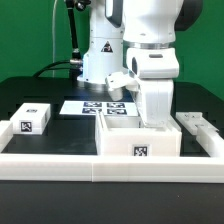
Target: Assemble cabinet
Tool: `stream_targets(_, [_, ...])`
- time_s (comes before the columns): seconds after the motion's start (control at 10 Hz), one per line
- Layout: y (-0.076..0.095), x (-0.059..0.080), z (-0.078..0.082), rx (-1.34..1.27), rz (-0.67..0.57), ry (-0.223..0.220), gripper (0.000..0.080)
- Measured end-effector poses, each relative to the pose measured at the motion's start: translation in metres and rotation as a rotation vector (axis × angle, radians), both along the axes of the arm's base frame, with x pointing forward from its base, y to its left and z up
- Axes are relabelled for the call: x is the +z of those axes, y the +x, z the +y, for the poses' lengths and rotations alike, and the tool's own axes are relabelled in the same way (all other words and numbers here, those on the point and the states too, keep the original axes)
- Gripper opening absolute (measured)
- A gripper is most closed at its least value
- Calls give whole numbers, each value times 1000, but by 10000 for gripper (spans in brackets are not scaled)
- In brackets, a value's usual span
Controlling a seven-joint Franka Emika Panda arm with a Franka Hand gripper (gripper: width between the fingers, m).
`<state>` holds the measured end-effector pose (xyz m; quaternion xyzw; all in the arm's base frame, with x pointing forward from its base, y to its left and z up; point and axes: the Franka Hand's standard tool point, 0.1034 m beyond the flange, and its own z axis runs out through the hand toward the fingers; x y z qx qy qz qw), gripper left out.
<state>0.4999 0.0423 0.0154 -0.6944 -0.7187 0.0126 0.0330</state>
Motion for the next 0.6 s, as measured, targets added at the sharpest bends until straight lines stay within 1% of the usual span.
stream_targets(0.4, [0, 0, 0, -5, 0, 0, 46])
stream_targets(0.6, [4, 0, 17, -22, -23, 12, 44])
